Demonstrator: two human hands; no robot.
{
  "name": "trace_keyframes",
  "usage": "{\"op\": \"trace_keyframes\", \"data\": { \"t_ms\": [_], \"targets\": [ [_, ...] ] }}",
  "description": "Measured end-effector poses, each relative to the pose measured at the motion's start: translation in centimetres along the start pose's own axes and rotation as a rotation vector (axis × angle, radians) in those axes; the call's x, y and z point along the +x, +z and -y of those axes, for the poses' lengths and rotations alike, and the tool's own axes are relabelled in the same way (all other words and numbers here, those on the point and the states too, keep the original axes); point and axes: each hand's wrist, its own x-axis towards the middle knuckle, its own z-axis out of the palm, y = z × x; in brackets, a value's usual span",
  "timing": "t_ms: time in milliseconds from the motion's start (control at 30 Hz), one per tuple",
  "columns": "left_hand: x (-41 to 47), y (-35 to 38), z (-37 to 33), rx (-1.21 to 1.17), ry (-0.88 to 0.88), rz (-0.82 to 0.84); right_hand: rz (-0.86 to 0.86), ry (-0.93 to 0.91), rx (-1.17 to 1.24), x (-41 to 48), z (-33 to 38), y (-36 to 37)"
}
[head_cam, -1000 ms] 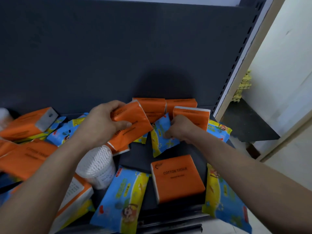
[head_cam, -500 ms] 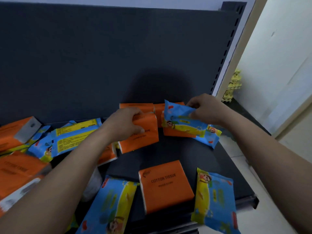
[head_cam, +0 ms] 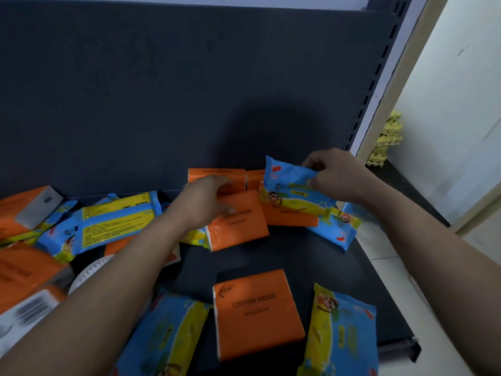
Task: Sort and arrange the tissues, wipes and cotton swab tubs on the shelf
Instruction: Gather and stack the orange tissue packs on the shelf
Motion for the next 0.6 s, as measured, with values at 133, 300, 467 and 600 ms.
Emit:
{"op": "trace_keyframes", "data": {
  "t_ms": [133,300,467,600],
  "targets": [
    [-2.0,-2.5,1.4,-0.003,-0.032,-0.097,-0.028,-0.080,0.037,0.6,1.1,0.0],
    [-4.3,-3.7,3.3,0.054,-0.065,-0.072,0.008,-0.170,0.147,1.0,3.1,1.3],
    [-6.0,-3.6,3.1,-0.037,-0.049,-0.041,0.028,-0.182,0.159,0.7,3.7,1.7],
    [-7.1,-2.0,-0.7,-0.137,0.110,0.142,0.024,-0.138,0.146,-0.2,3.2,1.4]
  ]
}}
